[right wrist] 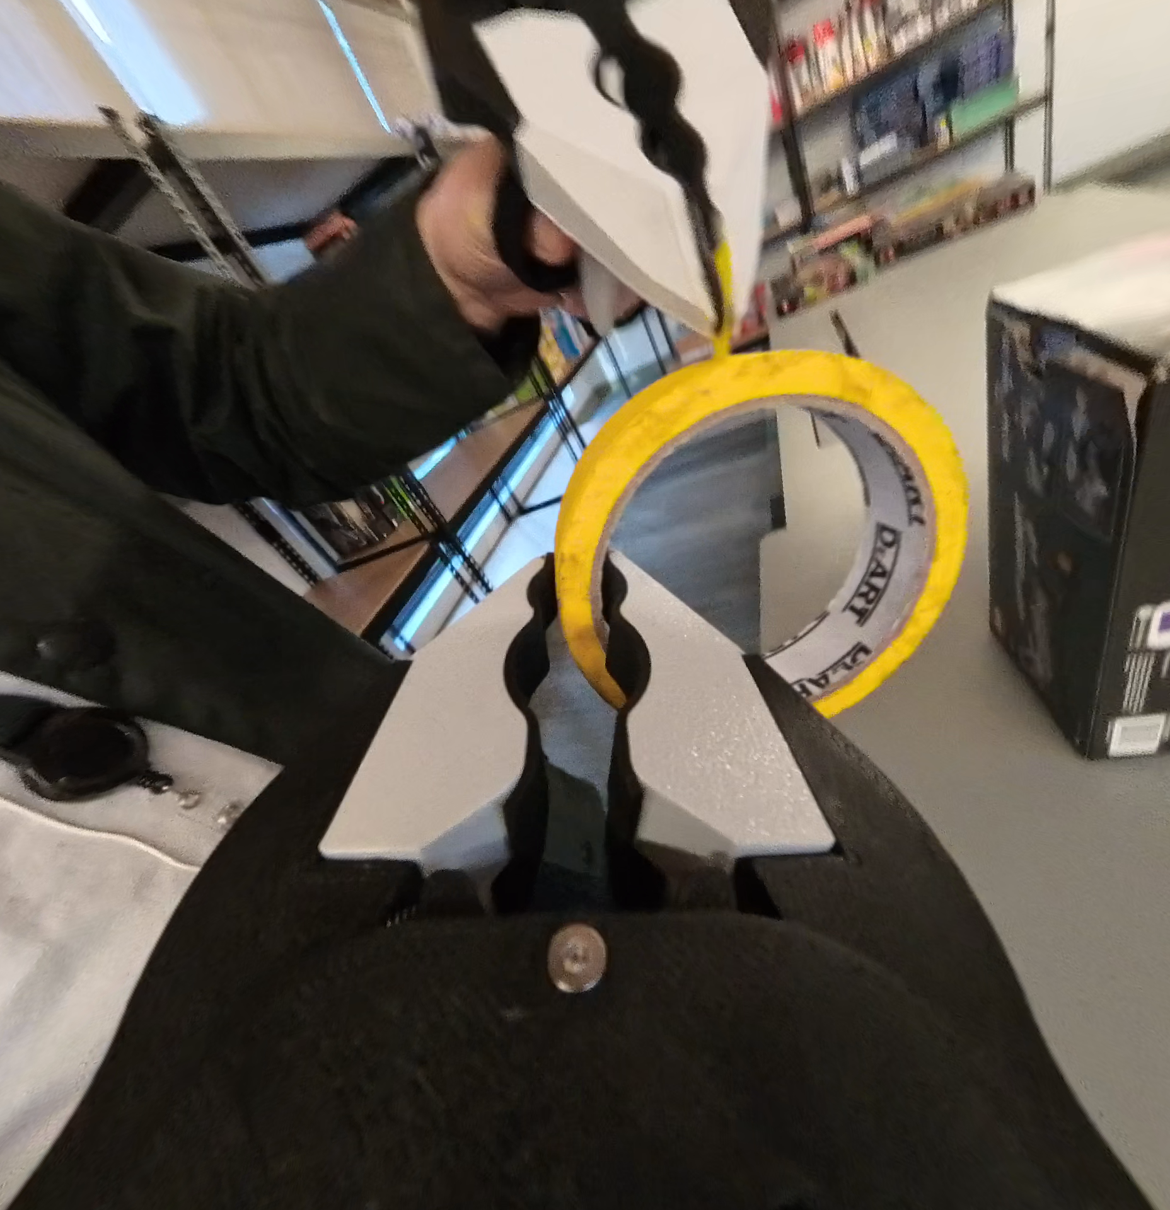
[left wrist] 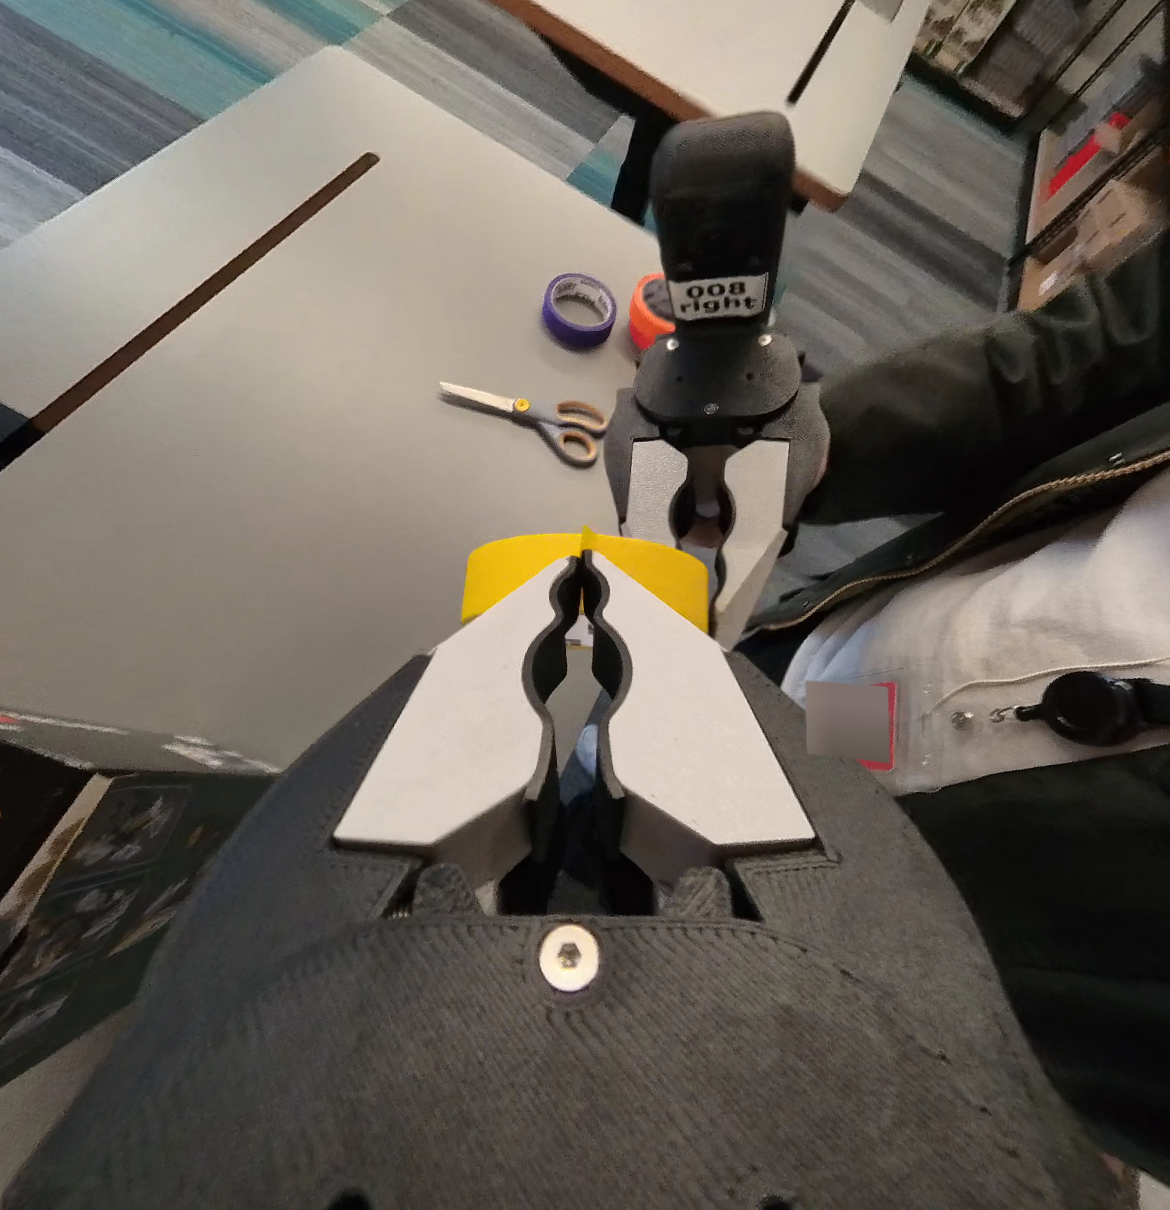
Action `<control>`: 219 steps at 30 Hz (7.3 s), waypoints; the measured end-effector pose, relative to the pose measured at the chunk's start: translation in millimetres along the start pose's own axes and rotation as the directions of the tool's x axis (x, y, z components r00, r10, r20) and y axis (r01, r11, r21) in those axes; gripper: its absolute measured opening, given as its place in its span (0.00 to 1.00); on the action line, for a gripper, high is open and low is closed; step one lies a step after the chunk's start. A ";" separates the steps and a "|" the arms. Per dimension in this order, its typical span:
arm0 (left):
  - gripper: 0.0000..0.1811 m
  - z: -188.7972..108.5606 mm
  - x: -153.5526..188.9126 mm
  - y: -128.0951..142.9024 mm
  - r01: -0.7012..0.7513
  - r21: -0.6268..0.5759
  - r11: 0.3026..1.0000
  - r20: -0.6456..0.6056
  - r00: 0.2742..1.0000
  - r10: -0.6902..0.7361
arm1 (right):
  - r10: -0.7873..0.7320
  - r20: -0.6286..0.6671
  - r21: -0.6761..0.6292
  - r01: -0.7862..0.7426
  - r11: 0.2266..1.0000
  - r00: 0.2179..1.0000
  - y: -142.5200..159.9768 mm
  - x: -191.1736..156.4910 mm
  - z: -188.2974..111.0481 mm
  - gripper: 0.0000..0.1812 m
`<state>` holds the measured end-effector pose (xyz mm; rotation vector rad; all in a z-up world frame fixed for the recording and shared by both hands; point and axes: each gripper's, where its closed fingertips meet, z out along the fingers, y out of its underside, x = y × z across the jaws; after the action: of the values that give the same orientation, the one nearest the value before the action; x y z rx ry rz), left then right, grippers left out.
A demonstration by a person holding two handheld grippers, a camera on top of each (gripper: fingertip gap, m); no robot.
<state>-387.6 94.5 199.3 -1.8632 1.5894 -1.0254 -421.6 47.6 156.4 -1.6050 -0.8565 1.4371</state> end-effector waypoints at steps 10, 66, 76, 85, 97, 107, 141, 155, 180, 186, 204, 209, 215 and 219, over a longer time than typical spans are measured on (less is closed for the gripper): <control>0.00 6.8 -20.9 30.8 -0.050 -0.210 0.976 0.132 0.988 0.079 | 0.421 -0.100 -0.042 -0.426 0.904 0.902 36.5 55.3 14.2 0.07; 0.00 -107.5 -141.4 118.0 -0.129 -0.447 0.885 -0.253 0.967 0.013 | 0.517 -0.060 0.557 -0.401 0.728 0.854 18.7 102.7 170.9 0.06; 0.00 -107.6 -175.9 90.8 -0.171 -0.480 0.861 -0.443 0.894 -0.070 | 0.727 -0.197 0.517 -0.561 0.647 0.657 -45.3 93.4 188.0 0.06; 0.00 -140.9 -146.0 69.0 -0.195 -0.314 0.929 -0.685 0.724 -0.080 | 0.738 -0.225 0.424 -0.618 0.662 0.636 -67.7 53.1 178.2 0.05; 0.27 -165.6 -186.2 51.5 -0.004 0.070 0.998 -0.370 0.928 0.029 | 0.710 -0.379 0.312 -0.641 0.701 0.593 -70.1 52.8 170.3 0.05; 0.21 -166.9 -227.9 108.7 0.114 0.184 0.976 -0.302 0.952 -0.055 | 0.797 -0.112 0.451 -0.684 0.573 0.594 -97.4 85.0 189.8 0.05; 0.26 -78.8 -255.0 79.0 -0.167 -0.048 0.985 -0.055 0.985 0.164 | 0.835 -0.037 0.566 -0.677 0.470 0.548 -90.3 140.3 172.3 0.05; 0.30 -62.8 -259.3 103.4 -0.301 -0.200 0.932 0.018 0.950 0.311 | 0.846 -0.031 0.570 -0.686 0.453 0.532 -84.0 145.7 172.4 0.05; 0.28 -59.9 -259.7 95.5 -0.150 -0.128 0.980 -0.042 0.988 0.146 | 0.867 -0.038 0.570 -0.702 0.426 0.496 -58.7 150.9 172.1 0.05; 0.00 -94.3 -219.0 52.2 0.165 0.035 0.986 -0.383 0.913 -0.139 | 0.868 -0.041 0.571 -0.701 0.427 0.495 -57.0 154.0 171.5 0.05; 0.00 -60.5 -204.3 111.2 0.485 -0.351 0.801 -0.416 0.686 -0.597 | 0.866 -0.039 0.574 -0.698 0.428 0.498 -57.9 158.6 170.1 0.05; 0.00 -56.0 -211.3 107.3 0.487 -0.339 0.805 -0.389 0.707 -0.591 | 0.865 -0.046 0.568 -0.700 0.434 0.499 -58.1 157.9 172.6 0.05; 0.00 -54.3 -231.5 98.0 0.561 -0.248 0.790 -0.371 0.698 -0.612 | 0.865 -0.044 0.568 -0.700 0.433 0.500 -57.4 158.0 172.9 0.05; 0.00 -73.7 -225.1 84.4 0.609 -0.222 0.762 -0.476 0.614 -0.629 | 0.866 -0.043 0.569 -0.701 0.430 0.497 -55.9 158.8 171.8 0.05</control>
<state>-507.3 303.6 127.4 -2.3732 1.1955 -1.9727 -570.8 234.3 128.9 -1.8308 0.6093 1.7127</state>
